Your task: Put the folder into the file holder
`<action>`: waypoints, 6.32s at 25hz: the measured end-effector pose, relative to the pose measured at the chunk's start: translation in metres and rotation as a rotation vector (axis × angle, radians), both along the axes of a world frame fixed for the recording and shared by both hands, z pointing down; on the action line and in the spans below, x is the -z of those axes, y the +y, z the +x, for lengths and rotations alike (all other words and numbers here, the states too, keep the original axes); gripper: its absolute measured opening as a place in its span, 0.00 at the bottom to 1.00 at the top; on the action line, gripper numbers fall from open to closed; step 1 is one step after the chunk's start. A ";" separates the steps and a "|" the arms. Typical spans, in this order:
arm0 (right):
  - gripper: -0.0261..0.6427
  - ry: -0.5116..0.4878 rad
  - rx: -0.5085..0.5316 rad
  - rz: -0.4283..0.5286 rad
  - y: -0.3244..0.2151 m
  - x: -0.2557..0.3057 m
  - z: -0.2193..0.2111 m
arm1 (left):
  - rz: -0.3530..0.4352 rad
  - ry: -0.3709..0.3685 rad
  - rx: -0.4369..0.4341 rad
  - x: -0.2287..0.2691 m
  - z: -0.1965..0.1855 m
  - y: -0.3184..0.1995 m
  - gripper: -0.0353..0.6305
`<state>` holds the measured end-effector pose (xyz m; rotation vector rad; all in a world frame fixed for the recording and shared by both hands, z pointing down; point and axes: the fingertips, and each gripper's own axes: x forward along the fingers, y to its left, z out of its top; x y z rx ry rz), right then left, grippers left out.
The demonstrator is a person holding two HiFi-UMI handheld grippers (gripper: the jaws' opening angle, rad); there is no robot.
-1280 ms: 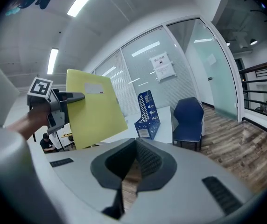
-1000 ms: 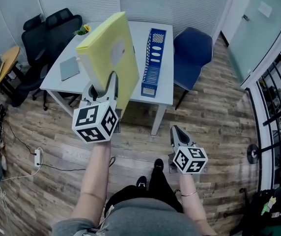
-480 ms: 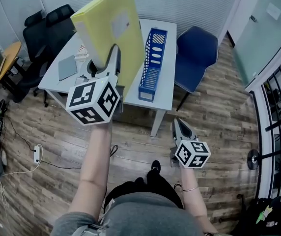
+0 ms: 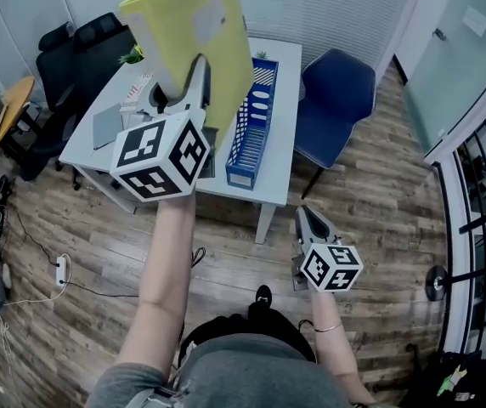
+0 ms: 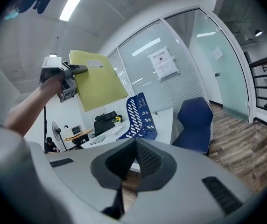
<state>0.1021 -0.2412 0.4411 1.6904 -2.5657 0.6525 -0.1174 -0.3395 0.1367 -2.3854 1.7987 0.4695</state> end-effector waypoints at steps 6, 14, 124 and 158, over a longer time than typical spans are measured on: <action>0.05 -0.013 0.011 -0.017 -0.011 -0.007 0.009 | 0.005 0.003 0.012 0.001 0.012 -0.027 0.28; 0.05 -0.016 0.016 -0.038 -0.022 -0.014 0.021 | -0.032 0.001 0.022 -0.016 0.029 -0.062 0.28; 0.05 -0.024 0.060 -0.130 -0.033 -0.046 0.012 | -0.472 -0.198 -0.035 -0.309 0.061 -0.060 0.42; 0.05 0.058 0.169 -0.101 0.002 -0.047 -0.036 | -0.703 -0.173 -0.077 -0.380 0.022 0.073 0.10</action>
